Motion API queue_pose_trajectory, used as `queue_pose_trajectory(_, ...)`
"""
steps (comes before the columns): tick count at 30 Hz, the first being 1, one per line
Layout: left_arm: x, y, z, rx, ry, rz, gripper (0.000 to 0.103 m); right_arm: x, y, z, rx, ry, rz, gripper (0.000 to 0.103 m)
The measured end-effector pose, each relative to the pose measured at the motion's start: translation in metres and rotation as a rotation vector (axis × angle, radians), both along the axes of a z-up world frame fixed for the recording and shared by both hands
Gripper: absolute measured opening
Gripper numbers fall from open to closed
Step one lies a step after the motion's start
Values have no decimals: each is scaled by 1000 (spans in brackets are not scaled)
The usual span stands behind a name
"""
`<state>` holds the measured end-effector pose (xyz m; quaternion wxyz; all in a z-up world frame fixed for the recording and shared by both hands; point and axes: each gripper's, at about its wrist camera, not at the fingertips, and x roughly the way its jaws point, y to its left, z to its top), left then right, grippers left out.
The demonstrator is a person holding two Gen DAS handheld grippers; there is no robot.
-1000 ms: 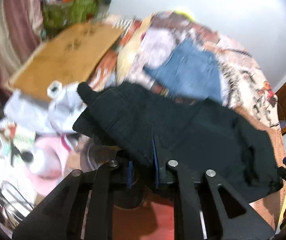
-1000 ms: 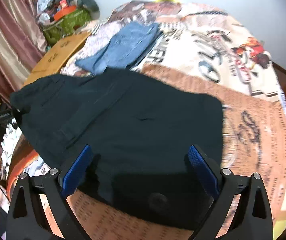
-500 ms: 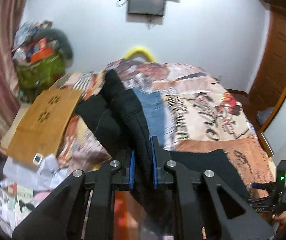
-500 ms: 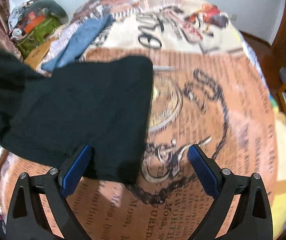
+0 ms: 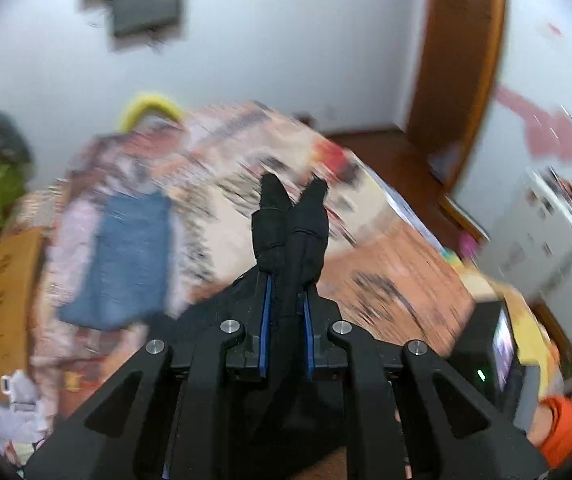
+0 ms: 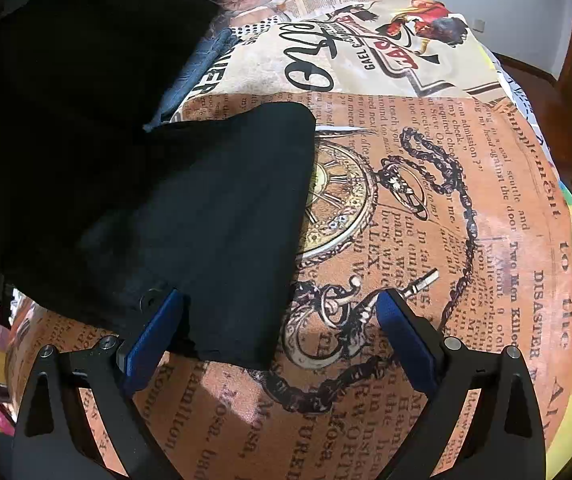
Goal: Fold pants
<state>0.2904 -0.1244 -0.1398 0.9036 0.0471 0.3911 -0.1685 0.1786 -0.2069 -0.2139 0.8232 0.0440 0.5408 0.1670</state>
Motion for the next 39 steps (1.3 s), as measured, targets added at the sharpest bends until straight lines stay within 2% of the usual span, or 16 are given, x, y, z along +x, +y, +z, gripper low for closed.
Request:
queue_pose_trajectory(3, 0, -23, -26, 42, 126, -92, 17, 0, -1, 1, 6, -3, 1, 96)
queue_pose_trajectory(5, -2, -29, -33, 70, 158, -112, 23, -2, -2, 1, 11, -4, 1, 96)
queue_pose_trajectory(6, -3, -29, -32, 77, 164, -112, 30, -2, -2, 1, 11, -4, 0, 96)
queue_pose_trajectory(7, -3, -28, -30, 76, 166, -107, 44, -3, -2, 2, 13, -4, 0, 96)
queue_pose_trajectory(8, -2, -23, -26, 64, 169, -95, 53, -4, -2, 2, 14, -5, -1, 96)
queue_pose_trajectory(9, -1, -17, -21, 34, 164, -81, 71, -5, -1, 2, 14, -5, -2, 96)
queue_pose_trajectory(10, -1, -10, -15, 0, 147, -63, 82, -5, -1, 2, 13, -6, -3, 96)
queue_pose_trajectory(13, -6, 6, 0, -47, 90, -13, 96, -5, -1, 3, 15, -6, -3, 96)
queue_pose_trajectory(16, 0, 21, 11, -23, 47, 50, 98, -6, 0, 3, 12, -5, -3, 96)
queue_pose_trajectory(19, 14, 37, 13, 35, 25, 117, 98, -7, -1, 4, 14, -5, -4, 96)
queue_pose_trajectory(24, 45, 65, 0, 130, 29, 160, 102, -7, -1, 4, 14, -5, -4, 96)
queue_pose_trajectory(30, 100, 93, -51, 313, 111, 228, 102, -6, -1, 4, 14, -6, -5, 96)
queue_pose_trajectory(34, 127, 105, -91, 371, 196, 248, 102, -6, -2, 4, 22, -7, -10, 96)
queue_pose_trajectory(39, 150, 100, -148, 439, 314, 216, 102, -4, -4, 4, 28, -5, -16, 96)
